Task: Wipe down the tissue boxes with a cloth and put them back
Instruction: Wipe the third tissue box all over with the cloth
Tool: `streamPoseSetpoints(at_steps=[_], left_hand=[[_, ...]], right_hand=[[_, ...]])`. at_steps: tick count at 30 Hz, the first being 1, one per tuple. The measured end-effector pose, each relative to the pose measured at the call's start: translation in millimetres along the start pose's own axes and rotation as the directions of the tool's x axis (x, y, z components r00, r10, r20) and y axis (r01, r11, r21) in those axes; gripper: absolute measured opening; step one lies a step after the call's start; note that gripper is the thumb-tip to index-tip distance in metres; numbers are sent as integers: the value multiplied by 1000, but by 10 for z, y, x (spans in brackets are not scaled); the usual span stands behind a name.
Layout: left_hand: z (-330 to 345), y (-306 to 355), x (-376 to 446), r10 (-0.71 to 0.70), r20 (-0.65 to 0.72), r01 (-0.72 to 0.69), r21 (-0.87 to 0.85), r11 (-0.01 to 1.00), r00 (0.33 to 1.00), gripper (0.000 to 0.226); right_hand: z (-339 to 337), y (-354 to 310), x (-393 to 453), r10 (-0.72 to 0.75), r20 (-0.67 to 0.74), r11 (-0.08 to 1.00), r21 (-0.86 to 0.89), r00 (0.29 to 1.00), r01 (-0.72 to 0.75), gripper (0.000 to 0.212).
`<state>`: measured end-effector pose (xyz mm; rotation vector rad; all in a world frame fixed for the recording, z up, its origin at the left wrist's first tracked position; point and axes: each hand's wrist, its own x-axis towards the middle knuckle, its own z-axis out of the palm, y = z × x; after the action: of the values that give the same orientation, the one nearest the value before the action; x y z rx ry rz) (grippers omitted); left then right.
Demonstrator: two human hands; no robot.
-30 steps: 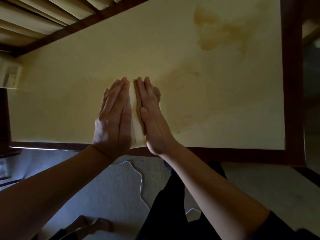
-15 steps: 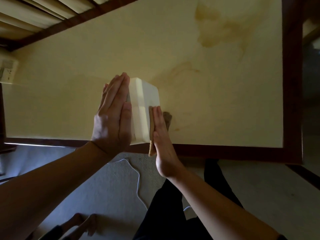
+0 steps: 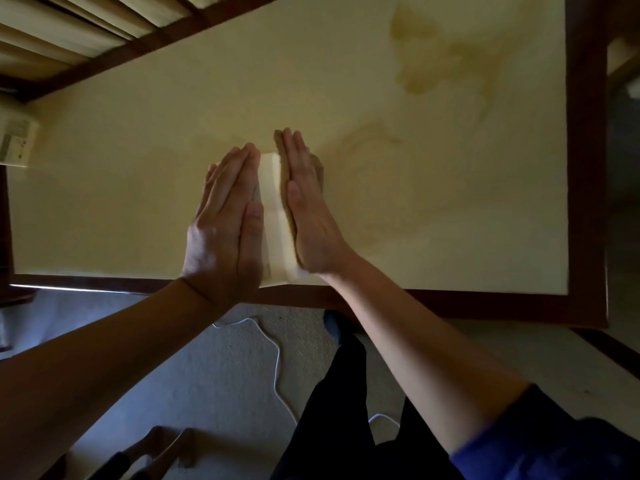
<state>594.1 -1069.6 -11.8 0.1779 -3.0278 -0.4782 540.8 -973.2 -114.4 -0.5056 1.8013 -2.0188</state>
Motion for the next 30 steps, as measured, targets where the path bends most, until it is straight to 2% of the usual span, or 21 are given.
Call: streamPoseSetpoints(at_steps=[6, 16, 24, 27, 30], left_hand=[[-7, 11, -3, -6, 6, 6, -2, 1000, 1000, 54], [-6, 19, -10, -1, -1, 1, -16, 1000, 1000, 54], [12, -34, 0, 34, -8, -33, 11, 999, 999, 54], [7, -19, -6, 24, -11, -24, 8, 1000, 1000, 53], [3, -5, -7, 12, -8, -12, 4, 1000, 1000, 53]], right_hand=[[6, 129, -156, 181, 6, 981, 68, 983, -181, 58], [56, -66, -1054, 255, 81, 955, 132, 964, -264, 62], [26, -383, -386, -18, 43, 994, 109, 999, 13, 57], [21, -227, -69, -33, -5, 999, 33, 999, 33, 57], [2, 17, 40, 58, -23, 998, -18, 998, -59, 61]])
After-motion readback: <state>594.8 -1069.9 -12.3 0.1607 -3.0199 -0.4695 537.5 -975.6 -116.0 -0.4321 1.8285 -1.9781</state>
